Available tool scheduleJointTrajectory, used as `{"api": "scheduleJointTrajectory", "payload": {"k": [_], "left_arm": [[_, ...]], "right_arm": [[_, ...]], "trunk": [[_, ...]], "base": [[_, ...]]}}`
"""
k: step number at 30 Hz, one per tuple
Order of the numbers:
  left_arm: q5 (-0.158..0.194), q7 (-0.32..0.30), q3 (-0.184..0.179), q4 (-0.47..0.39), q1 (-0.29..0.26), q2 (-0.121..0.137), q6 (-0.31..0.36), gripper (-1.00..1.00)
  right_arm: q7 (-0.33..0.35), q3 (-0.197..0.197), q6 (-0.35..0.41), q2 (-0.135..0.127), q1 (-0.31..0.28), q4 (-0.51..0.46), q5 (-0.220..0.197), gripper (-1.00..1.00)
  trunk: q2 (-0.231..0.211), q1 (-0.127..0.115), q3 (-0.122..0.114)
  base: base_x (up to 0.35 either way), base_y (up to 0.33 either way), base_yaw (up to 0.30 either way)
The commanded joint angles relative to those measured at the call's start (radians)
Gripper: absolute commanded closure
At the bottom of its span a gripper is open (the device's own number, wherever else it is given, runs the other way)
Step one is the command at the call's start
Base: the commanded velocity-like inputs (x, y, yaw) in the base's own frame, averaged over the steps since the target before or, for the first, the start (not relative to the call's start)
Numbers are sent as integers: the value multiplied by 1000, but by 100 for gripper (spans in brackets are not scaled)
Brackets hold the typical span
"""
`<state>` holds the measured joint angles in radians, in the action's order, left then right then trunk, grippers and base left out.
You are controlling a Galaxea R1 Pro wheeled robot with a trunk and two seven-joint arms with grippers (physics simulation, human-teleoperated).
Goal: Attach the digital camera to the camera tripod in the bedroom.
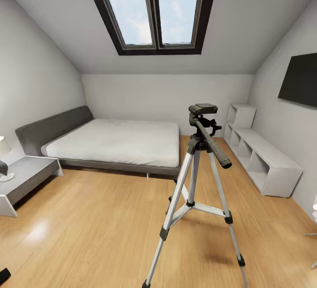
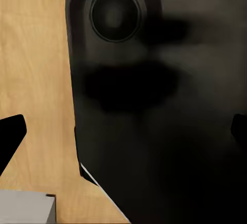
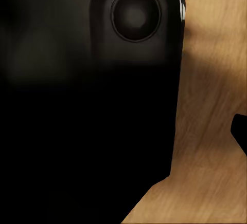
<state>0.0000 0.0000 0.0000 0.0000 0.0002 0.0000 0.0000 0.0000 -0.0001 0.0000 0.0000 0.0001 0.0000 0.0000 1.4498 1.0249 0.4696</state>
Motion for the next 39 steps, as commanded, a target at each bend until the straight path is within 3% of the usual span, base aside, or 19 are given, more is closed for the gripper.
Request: {"api": "scheduleJointTrajectory", "payload": {"k": [1,5,39], "left_arm": [[6,-6,6,-6,1,-3,-6,-100],[28,-7,27,-28,1,-4,-17,-100],[25,-6,22,-38,1,-3,-27,-100]], "right_arm": [[-3,6,6,-6,0,2,3,-100],[-1,8,4,-7,0,2,2,-100],[-6,8,-4,-5,0,2,0,-100]], "trunk": [[0,0,0],[0,0,0],[0,0,0]], "base": [[0,0,0],[0,0,0],[0,0,0]]}}
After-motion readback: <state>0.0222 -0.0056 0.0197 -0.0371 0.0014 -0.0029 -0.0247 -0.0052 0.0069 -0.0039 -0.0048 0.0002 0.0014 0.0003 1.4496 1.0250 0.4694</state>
